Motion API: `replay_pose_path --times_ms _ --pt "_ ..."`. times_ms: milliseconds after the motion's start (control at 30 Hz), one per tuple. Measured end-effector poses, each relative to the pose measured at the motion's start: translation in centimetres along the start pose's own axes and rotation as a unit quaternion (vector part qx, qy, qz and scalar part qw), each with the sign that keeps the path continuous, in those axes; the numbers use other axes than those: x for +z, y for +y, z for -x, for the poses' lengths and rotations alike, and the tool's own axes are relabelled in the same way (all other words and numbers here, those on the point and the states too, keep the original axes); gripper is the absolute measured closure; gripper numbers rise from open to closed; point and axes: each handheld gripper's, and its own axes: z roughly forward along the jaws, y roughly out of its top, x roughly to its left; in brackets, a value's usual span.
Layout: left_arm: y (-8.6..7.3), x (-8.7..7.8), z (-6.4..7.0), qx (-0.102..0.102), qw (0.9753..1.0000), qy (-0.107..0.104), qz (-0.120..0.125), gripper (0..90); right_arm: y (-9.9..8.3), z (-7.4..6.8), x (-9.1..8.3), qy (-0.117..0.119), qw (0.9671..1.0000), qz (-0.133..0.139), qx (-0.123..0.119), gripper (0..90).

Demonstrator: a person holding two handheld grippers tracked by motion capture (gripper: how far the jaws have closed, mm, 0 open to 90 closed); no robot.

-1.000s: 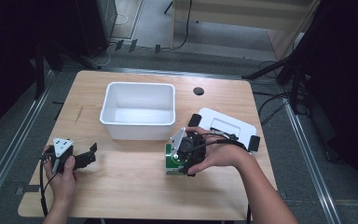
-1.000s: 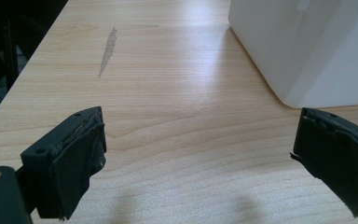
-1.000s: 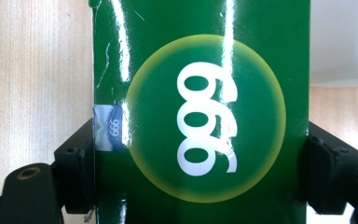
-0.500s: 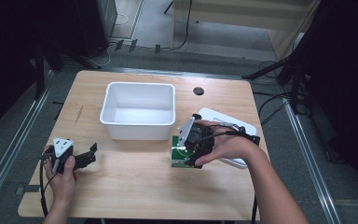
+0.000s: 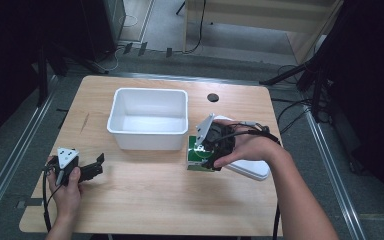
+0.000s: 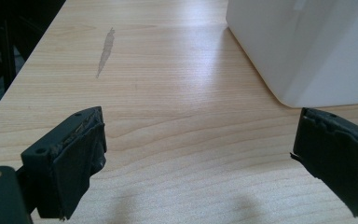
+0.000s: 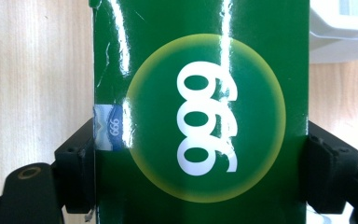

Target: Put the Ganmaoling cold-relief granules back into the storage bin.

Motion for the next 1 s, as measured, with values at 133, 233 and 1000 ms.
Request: replay_pose_path --times_ms 133,233,1000 --pt "0.0 0.0 0.0 -0.002 1.0 0.001 0.0 3.2 0.0 0.6 -0.9 -0.005 1.0 -0.002 0.0 16.5" --pt "0.0 0.0 0.0 -0.001 1.0 0.001 0.0 3.2 0.0 0.9 -1.3 -0.006 1.0 -0.003 0.001 16.5" --pt "0.0 -0.1 -0.2 -0.012 0.9999 0.006 0.003 3.1 0.6 4.7 -5.4 -0.025 0.9994 0.011 0.021 16.6"
